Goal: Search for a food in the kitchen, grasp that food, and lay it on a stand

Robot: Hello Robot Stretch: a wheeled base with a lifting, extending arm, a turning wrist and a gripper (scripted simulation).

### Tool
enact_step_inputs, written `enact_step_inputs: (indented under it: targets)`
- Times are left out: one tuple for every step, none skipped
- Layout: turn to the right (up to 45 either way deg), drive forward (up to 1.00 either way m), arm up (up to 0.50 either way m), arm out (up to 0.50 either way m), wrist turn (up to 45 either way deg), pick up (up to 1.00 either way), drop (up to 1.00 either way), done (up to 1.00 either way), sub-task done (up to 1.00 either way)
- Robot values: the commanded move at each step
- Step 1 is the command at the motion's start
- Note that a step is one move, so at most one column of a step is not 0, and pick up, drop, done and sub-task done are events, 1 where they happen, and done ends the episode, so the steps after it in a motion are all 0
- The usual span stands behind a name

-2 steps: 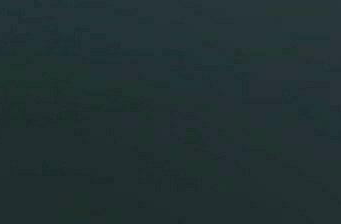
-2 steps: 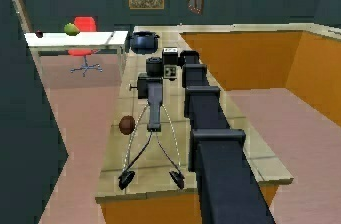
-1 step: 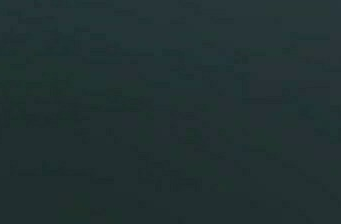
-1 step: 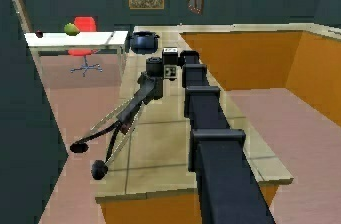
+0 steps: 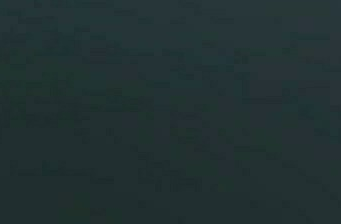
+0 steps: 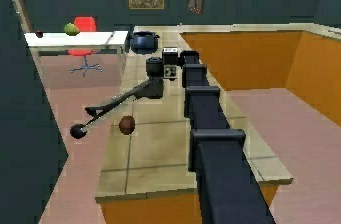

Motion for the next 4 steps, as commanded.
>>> enact_step_inputs:
  targets:
    - [0.0, 0.0, 0.0, 0.0, 45.0, 0.0, 0.0, 0.0, 0.0]
    - [0.0, 0.0, 0.0, 0.0, 3.0, 0.0, 0.0, 0.0, 0.0]
    - [0.0, 0.0, -0.12, 0.0, 0.0, 0.0, 0.0, 0.0, 0.0]
    - [0.0, 0.0, 0.0, 0.0, 0.0, 1.0, 0.0, 0.0, 0.0]
